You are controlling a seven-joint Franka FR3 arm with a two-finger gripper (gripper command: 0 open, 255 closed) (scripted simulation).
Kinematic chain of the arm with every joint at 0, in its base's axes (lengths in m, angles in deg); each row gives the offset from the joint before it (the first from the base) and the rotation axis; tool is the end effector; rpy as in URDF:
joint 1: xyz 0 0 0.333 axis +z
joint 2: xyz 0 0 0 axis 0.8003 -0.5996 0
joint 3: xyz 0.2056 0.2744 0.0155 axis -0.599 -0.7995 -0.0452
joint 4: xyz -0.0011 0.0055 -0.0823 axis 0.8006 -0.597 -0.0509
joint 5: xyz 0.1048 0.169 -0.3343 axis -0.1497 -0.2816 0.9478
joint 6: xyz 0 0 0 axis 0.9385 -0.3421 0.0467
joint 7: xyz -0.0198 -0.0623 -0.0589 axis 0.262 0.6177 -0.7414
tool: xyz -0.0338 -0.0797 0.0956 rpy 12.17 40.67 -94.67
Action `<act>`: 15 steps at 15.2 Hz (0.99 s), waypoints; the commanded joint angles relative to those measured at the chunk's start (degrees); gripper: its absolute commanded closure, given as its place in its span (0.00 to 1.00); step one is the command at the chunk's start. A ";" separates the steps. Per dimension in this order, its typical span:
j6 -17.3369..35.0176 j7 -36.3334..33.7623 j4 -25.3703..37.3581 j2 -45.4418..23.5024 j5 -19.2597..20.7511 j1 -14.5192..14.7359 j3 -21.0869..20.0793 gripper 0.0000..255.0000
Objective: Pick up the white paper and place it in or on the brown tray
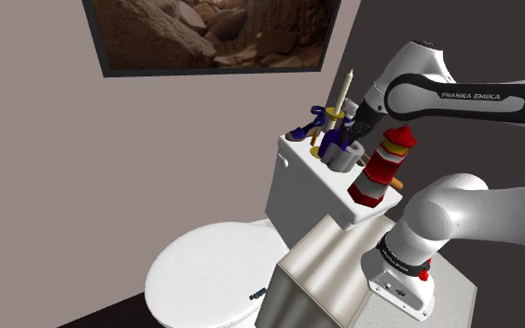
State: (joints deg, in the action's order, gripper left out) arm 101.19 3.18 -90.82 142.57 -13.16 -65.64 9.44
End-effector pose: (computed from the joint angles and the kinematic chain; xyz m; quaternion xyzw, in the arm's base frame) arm 0.2549 -0.0893 0.4418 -0.9742 0.1847 -0.1300 0.0010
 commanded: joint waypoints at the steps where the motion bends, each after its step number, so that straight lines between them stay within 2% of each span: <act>1: -1.88 -0.09 1.35 0.57 -0.17 0.11 -0.21 1.00; 11: -9.54 -0.20 8.51 1.08 -0.75 0.50 -0.81 1.00; 15: -10.52 5.20 13.52 -2.79 1.86 -1.51 4.52 1.00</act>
State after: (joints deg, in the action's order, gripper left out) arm 90.65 7.07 -79.20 141.61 -11.85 -66.84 12.68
